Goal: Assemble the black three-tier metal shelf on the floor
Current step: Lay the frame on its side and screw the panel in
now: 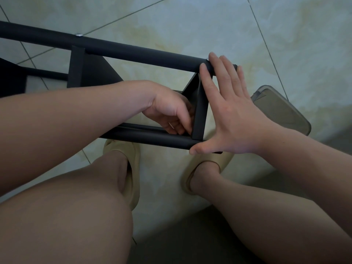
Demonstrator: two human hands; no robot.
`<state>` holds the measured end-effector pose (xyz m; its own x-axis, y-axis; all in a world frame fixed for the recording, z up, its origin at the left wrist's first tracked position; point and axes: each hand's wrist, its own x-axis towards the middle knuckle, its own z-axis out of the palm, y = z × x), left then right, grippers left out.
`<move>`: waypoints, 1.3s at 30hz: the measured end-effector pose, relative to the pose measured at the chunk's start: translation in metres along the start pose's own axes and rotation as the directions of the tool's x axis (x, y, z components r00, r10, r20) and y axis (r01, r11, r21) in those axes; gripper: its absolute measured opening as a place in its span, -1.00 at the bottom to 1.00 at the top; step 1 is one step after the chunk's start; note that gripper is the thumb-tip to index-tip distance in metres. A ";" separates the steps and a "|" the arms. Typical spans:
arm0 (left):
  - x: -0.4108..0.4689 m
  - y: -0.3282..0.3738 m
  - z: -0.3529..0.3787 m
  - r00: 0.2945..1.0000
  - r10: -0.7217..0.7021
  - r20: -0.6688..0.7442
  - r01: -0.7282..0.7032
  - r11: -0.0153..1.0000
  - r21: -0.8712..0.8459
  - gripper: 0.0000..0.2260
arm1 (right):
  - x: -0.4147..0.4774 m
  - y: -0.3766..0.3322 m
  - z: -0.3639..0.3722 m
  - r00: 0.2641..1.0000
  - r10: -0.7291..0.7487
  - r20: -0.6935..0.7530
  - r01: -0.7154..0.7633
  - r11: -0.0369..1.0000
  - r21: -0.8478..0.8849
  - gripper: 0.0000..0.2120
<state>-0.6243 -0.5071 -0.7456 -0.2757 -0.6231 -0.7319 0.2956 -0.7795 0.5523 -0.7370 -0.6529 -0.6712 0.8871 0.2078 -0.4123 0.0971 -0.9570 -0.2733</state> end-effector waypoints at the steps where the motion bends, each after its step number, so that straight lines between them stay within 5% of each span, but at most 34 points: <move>1: -0.001 0.000 0.000 1.000 -0.005 0.011 0.005 1.000 -0.003 -0.83 | 0.000 0.000 0.000 1.000 0.000 0.000 0.000 1.000 0.001 0.44; 21: -0.005 0.006 0.001 0.994 0.021 -0.105 -0.009 0.994 0.113 -0.90 | 0.001 0.000 0.002 1.000 -0.002 -0.015 0.002 1.000 0.004 0.43; 39: -0.002 0.002 -0.001 1.000 -0.010 0.002 0.010 1.000 0.024 -0.82 | 0.001 0.001 0.002 1.000 -0.003 -0.027 0.003 1.000 0.002 0.44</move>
<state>-0.6222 -0.5069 -0.7435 -0.2803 -0.6150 -0.7370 0.2711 -0.7872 0.5539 -0.7373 -0.6529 -0.6739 0.8986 0.2051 -0.3880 0.0989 -0.9560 -0.2763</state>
